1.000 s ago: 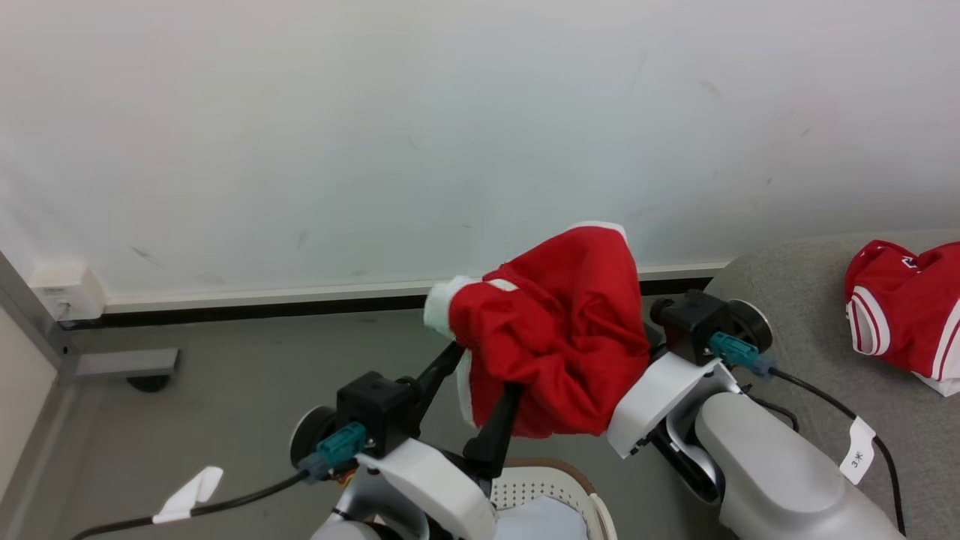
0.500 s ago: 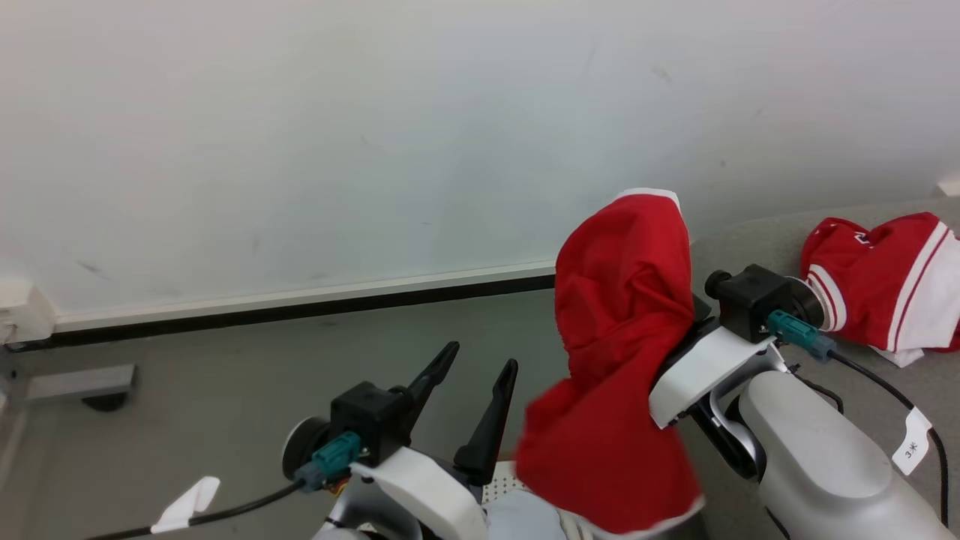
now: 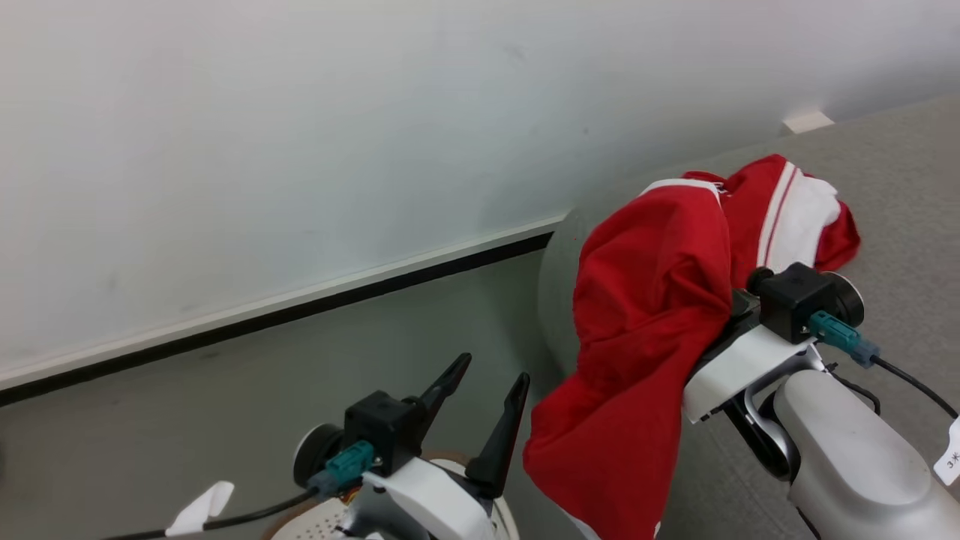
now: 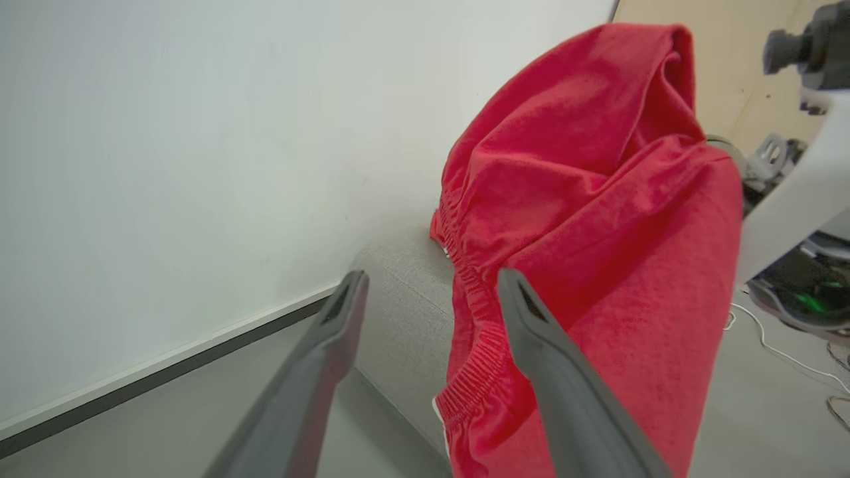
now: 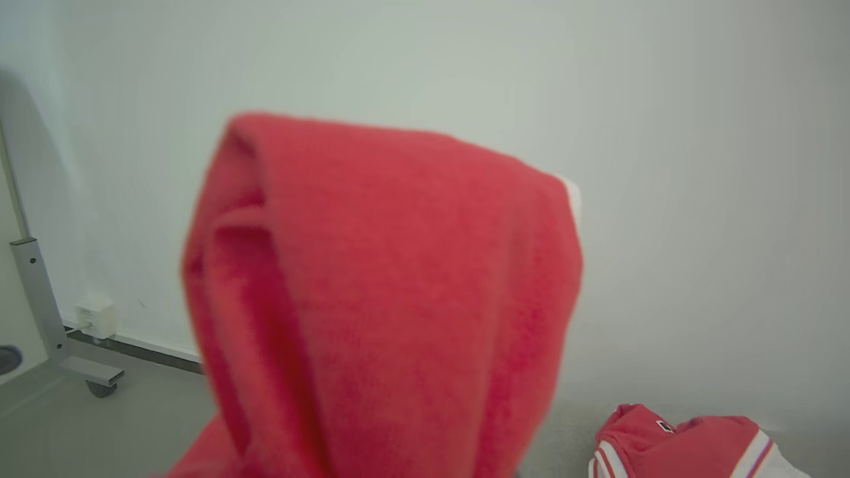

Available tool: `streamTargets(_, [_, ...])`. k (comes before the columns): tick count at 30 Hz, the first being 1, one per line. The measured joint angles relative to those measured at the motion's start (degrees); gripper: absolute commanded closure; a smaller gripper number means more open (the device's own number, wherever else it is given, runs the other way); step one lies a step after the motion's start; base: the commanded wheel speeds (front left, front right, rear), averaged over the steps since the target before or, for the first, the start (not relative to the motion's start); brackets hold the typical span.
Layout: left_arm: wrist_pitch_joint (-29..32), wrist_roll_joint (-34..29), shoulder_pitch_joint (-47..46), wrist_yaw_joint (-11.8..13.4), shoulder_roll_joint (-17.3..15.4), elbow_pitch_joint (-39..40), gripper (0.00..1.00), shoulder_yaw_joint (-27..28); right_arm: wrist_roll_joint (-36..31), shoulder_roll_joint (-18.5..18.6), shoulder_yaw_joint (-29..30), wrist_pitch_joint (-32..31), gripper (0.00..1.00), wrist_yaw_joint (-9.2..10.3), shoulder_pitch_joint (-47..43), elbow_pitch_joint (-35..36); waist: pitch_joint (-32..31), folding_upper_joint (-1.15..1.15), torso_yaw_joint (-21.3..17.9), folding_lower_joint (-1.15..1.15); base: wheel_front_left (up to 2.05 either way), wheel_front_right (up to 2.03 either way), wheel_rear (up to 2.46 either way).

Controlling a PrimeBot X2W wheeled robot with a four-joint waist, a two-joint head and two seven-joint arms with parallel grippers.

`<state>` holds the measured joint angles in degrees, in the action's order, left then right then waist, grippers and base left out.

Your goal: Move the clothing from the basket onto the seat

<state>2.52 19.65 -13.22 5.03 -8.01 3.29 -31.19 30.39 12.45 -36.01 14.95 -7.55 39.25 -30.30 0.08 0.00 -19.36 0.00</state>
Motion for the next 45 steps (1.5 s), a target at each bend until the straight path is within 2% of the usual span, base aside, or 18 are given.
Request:
streamTargets(10, [0.0, 0.0, -0.1, -0.5, 0.4, -0.2, 0.0, -2.1, -1.0, 2.3, 1.3, 0.0, 1.0, 0.0, -2.8, 2.9, 1.6, 0.0, -8.3, 0.0, 0.0, 0.0, 0.0])
streamTargets(16, [1.1, -0.8, -1.8, -1.5, 0.5, 0.5, 0.0, -4.1, -1.1, 4.4, 5.0, 0.0, 1.0, -0.01, -4.0, 5.2, 4.5, 0.0, -9.2, 0.0, 0.0, 0.0, 0.0])
streamTargets(23, [4.2, -2.6, -7.1, -3.6, 0.1, 2.5, 0.0, -6.1, -3.8, 6.8, 15.3, 0.0, 1.0, -0.01, -1.0, 8.0, 11.7, 0.0, -7.4, 0.0, 0.0, 0.0, 0.0])
streamTargets(28, [6.8, -4.7, -11.8, -5.0, -0.9, 4.6, 0.0, -6.7, -6.8, 10.6, 25.3, -0.1, 1.0, -0.01, 4.9, 9.1, 19.0, 0.0, -5.2, 0.01, 0.0, 0.0, 0.0])
streamTargets(33, [8.4, -5.7, -16.0, -6.0, -2.1, 6.4, 0.0, -6.4, -10.9, 16.5, 35.8, -2.6, 1.0, -0.01, 12.6, 8.2, 26.9, 0.0, -2.6, 0.01, 0.0, 0.0, 0.0])
streamTargets(38, [9.0, -6.2, -18.7, -6.6, -3.0, 7.6, 0.0, -5.9, -14.6, 20.4, 44.7, -5.3, 1.0, 0.0, 20.3, 2.4, 34.0, 0.0, 0.2, 0.02, 0.0, 0.0, 0.0])
streamTargets(41, [8.9, -6.2, -19.4, -6.6, -3.3, 7.6, 0.0, -5.6, -21.0, 22.3, 47.1, -7.0, 1.0, -0.01, 21.8, -3.6, 37.3, 0.0, 2.0, 0.02, 0.0, 0.0, 0.0])
streamTargets(45, [7.8, -6.2, -19.5, -5.4, -3.3, 7.7, 0.0, -4.1, -25.9, 20.4, 50.7, -7.2, 1.0, -0.01, 22.9, -10.9, 40.0, 0.0, 4.5, 0.02, 0.0, 0.0, 0.0])
